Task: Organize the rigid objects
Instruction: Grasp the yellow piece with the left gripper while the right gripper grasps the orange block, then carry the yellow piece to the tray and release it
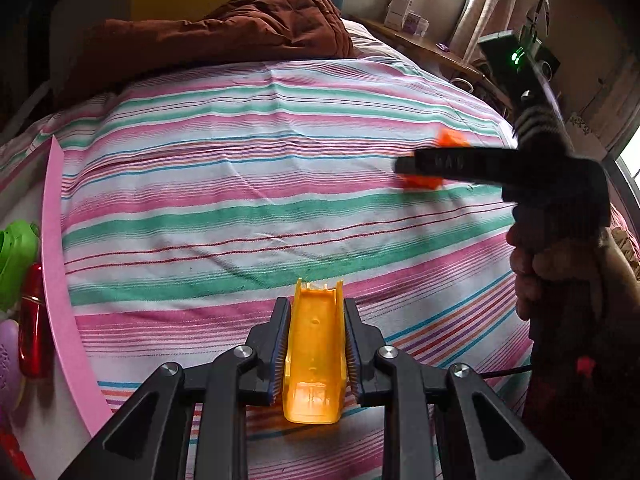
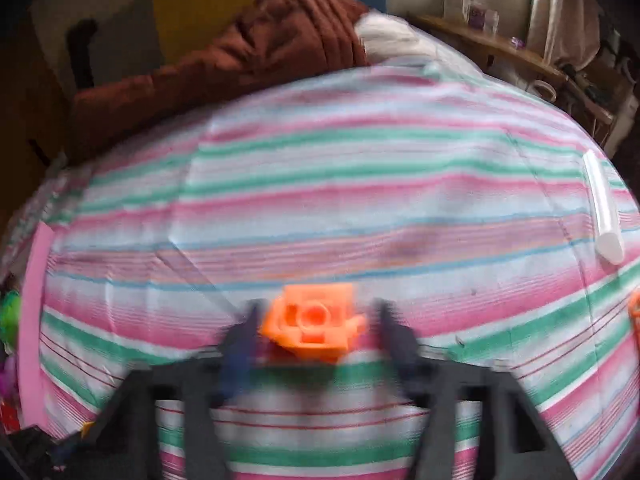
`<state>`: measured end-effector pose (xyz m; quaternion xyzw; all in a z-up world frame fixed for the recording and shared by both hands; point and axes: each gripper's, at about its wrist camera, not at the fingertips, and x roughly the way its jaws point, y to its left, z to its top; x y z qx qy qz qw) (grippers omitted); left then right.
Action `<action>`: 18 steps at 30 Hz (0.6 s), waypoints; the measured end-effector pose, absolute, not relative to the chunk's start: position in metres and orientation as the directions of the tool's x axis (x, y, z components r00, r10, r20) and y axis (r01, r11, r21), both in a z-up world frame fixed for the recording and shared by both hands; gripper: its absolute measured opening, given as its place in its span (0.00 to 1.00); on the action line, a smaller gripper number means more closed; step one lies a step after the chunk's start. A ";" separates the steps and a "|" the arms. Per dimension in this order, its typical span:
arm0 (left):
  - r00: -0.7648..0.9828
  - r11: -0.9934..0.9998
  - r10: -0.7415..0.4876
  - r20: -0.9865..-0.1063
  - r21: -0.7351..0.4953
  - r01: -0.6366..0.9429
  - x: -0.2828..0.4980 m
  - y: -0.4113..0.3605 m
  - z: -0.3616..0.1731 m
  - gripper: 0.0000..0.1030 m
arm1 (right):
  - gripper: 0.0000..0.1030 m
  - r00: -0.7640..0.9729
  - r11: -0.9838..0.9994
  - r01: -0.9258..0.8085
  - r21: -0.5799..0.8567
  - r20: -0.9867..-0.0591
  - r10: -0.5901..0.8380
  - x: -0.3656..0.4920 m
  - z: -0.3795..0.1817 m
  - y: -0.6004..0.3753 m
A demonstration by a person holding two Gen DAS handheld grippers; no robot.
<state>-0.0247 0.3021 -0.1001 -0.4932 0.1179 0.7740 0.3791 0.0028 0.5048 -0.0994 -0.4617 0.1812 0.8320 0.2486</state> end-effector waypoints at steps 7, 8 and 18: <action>-0.276 -0.718 0.468 -0.840 -0.179 -0.673 -0.026 0.290 -0.090 0.24 | 0.42 -0.478 -0.820 -0.549 0.162 -0.865 0.149 0.005 -0.096 0.505; -0.291 -0.720 0.473 -0.832 -0.175 -0.672 -0.025 0.287 -0.084 0.24 | 0.42 -0.476 -0.825 -0.542 0.163 -0.868 0.142 0.003 -0.097 0.503; -0.393 -0.738 0.490 -0.778 -0.131 -0.662 -0.013 0.256 -0.040 0.24 | 0.42 -0.441 -0.877 -0.479 0.022 -0.870 0.219 -0.004 -0.101 0.482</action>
